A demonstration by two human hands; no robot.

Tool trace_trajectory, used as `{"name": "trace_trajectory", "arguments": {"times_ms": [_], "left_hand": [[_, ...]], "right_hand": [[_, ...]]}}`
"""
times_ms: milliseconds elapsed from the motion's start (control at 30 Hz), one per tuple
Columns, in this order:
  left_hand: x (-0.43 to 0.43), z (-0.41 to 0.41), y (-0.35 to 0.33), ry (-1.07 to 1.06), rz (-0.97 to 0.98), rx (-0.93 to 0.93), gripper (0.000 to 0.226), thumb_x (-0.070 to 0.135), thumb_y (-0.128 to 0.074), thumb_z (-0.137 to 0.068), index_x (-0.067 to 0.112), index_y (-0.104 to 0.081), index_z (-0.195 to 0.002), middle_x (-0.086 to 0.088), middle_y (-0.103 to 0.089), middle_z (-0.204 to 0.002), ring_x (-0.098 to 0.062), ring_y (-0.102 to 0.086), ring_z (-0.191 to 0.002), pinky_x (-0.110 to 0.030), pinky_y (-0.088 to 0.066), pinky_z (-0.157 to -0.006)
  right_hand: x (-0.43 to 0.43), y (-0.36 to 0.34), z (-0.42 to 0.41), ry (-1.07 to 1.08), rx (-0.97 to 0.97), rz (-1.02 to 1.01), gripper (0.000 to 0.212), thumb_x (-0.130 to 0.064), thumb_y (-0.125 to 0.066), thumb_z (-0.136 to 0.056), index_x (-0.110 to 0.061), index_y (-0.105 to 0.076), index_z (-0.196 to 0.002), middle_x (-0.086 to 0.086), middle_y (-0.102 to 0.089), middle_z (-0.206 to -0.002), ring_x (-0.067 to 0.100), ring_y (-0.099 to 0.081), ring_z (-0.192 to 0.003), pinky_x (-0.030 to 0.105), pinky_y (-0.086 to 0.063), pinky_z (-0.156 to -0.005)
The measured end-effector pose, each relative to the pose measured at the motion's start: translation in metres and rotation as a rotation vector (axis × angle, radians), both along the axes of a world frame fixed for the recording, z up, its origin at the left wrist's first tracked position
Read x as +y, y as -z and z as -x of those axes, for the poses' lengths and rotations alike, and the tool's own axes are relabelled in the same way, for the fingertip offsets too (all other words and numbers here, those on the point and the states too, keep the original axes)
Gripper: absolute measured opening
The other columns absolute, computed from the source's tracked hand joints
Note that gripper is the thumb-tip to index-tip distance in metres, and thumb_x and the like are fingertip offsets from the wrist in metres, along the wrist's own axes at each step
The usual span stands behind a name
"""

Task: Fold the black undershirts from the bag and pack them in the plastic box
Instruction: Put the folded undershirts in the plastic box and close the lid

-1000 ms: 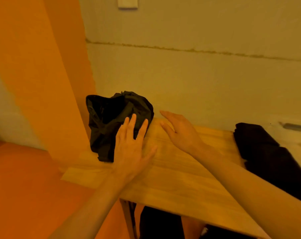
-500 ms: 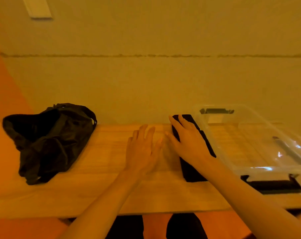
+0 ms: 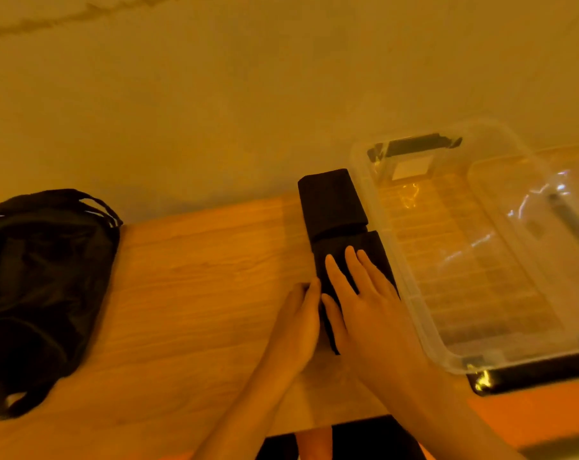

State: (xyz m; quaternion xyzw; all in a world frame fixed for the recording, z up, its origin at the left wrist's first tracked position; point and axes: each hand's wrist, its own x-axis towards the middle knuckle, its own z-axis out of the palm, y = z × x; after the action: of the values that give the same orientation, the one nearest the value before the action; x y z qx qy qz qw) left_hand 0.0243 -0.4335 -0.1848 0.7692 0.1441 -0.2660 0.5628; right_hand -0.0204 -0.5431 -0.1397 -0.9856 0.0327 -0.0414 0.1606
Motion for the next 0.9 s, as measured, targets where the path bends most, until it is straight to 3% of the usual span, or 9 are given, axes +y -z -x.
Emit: {"name": "trace_trajectory", "arguments": {"times_ms": [100,167,267,333,400,667,800,900], "left_hand": [[-0.002,-0.004,-0.02,-0.021,0.039,0.106,0.041,0.06,-0.04,-0.102,0.037,-0.055,-0.132,0.013,-0.059,-0.127,-0.012,-0.057,-0.119,-0.043,-0.047,-0.108],[-0.005,-0.008,-0.036,-0.062,0.144,0.217,0.046,0.057,-0.048,-0.1,0.032,-0.054,-0.138,0.012,-0.059,-0.126,-0.012,-0.057,-0.117,-0.039,-0.048,-0.104],[-0.01,-0.014,-0.062,-0.138,0.239,0.375,0.038,0.048,-0.059,-0.098,0.025,-0.063,-0.127,0.003,-0.067,-0.119,-0.014,-0.062,-0.105,-0.032,-0.05,-0.084],[-0.012,-0.016,-0.073,-0.207,0.286,0.46,0.025,0.042,-0.064,-0.096,0.024,-0.068,-0.114,-0.002,-0.069,-0.107,-0.019,-0.064,-0.098,-0.033,-0.049,-0.079],[-0.01,-0.019,-0.081,-0.225,0.303,0.513,0.021,0.039,-0.07,-0.093,0.022,-0.07,-0.105,-0.003,-0.069,-0.095,-0.02,-0.064,-0.09,-0.034,-0.05,-0.077],[-0.007,-0.02,-0.075,-0.172,0.315,0.495,0.019,0.023,-0.069,-0.093,0.015,-0.073,-0.109,-0.003,-0.072,-0.092,-0.021,-0.064,-0.095,-0.031,-0.05,-0.075],[-0.014,-0.017,-0.069,-0.12,0.325,0.495,0.009,0.018,-0.063,-0.095,0.015,-0.071,-0.097,0.001,-0.07,-0.076,-0.012,-0.066,-0.076,-0.024,-0.049,-0.06],[-0.018,-0.015,-0.066,-0.109,0.315,0.459,0.015,0.021,-0.064,-0.097,0.011,-0.069,-0.106,0.004,-0.069,-0.074,-0.006,-0.065,-0.064,-0.02,-0.049,-0.051]], "right_hand": [[-0.003,-0.009,0.004,-0.011,0.088,0.01,0.06,-0.045,-0.021,-0.106,-0.012,-0.043,-0.151,0.019,-0.041,-0.155,0.034,-0.036,-0.146,0.047,-0.036,-0.115],[-0.002,-0.015,0.007,-0.008,0.167,-0.001,0.067,-0.051,-0.01,-0.106,-0.013,-0.032,-0.157,0.017,-0.027,-0.162,0.03,-0.019,-0.152,0.045,-0.022,-0.122],[-0.001,-0.026,0.012,-0.015,0.282,-0.1,0.082,-0.062,0.018,-0.096,-0.019,-0.009,-0.161,0.01,-0.001,-0.168,0.02,0.011,-0.154,0.037,0.004,-0.125],[-0.002,-0.033,0.012,-0.002,0.331,-0.158,0.087,-0.064,0.026,-0.09,-0.022,-0.002,-0.161,0.006,0.007,-0.168,0.016,0.019,-0.152,0.032,0.012,-0.123],[-0.003,-0.039,0.012,0.019,0.363,-0.183,0.086,-0.065,0.025,-0.09,-0.022,-0.001,-0.16,0.005,0.009,-0.168,0.014,0.021,-0.152,0.031,0.014,-0.123],[-0.003,-0.043,0.015,0.046,0.419,-0.176,0.085,-0.066,0.026,-0.089,-0.025,0.001,-0.16,0.002,0.013,-0.167,0.011,0.025,-0.15,0.031,0.014,-0.123],[0.001,-0.047,0.016,0.138,0.398,-0.324,0.078,-0.065,0.018,-0.092,-0.029,-0.001,-0.158,-0.004,0.01,-0.166,-0.002,0.029,-0.145,0.022,0.017,-0.12],[0.002,-0.05,0.016,0.169,0.405,-0.366,0.073,-0.062,0.012,-0.094,-0.029,-0.001,-0.157,-0.007,0.01,-0.165,-0.009,0.031,-0.141,0.02,0.016,-0.119]]}}
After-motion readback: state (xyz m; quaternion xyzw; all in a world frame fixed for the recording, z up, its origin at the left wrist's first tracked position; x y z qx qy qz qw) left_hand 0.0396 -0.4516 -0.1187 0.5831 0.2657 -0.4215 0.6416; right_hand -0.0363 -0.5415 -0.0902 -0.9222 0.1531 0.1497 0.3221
